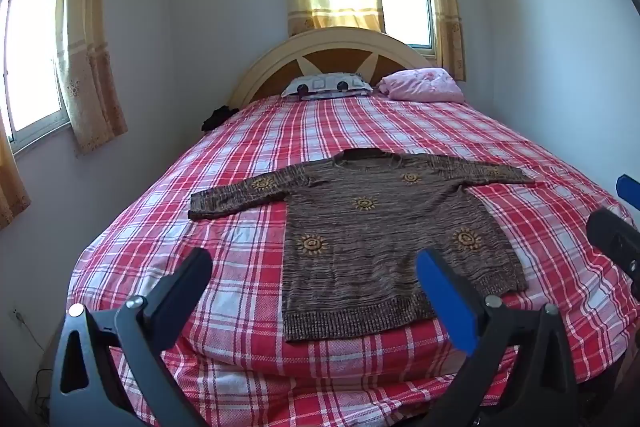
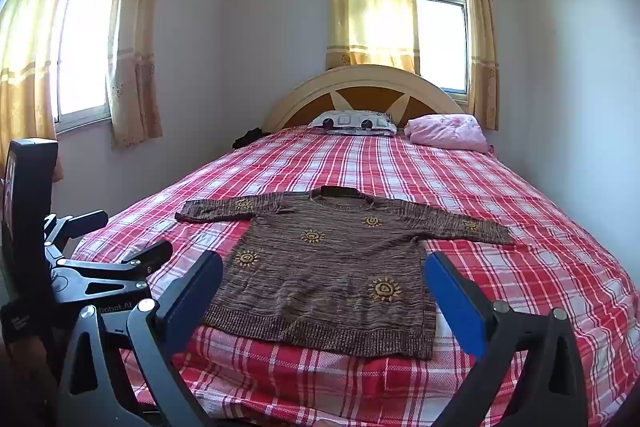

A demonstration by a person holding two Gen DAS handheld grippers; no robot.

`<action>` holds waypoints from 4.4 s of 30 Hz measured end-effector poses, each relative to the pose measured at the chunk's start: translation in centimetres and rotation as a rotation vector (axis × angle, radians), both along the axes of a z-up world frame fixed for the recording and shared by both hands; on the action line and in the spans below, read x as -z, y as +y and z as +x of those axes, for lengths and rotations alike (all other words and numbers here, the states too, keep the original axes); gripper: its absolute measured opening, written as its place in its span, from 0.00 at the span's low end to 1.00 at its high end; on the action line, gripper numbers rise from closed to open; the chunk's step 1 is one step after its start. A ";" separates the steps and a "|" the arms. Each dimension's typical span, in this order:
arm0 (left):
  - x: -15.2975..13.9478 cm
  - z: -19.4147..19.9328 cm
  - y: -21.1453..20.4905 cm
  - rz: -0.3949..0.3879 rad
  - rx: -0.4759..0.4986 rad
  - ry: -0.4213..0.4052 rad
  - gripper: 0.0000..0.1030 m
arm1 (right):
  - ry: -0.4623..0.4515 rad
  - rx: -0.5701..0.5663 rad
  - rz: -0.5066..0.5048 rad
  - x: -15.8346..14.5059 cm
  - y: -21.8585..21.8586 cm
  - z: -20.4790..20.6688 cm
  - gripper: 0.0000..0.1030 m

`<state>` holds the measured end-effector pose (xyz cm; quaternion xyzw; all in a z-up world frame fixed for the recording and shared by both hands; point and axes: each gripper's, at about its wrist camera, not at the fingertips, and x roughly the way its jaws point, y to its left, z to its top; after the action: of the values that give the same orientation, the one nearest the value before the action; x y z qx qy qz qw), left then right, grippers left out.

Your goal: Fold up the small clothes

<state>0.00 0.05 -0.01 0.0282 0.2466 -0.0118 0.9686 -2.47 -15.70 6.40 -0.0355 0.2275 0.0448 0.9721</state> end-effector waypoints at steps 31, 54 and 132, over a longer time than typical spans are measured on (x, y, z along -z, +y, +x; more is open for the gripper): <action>0.1 -0.2 -0.2 0.024 -0.004 -0.018 1.00 | 0.033 -0.011 0.005 1.3 0.5 0.4 0.98; -0.2 -0.1 -0.2 0.013 -0.005 -0.021 1.00 | 0.046 0.004 0.008 1.8 0.1 0.9 0.98; 9.4 20.0 0.0 0.103 -0.074 0.262 1.00 | 0.318 0.156 0.095 11.6 -17.1 18.7 0.98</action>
<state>20.00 0.03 -9.37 0.0670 0.3723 0.0330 0.9251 16.20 -32.84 -5.22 0.0355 0.3782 -0.0151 0.9249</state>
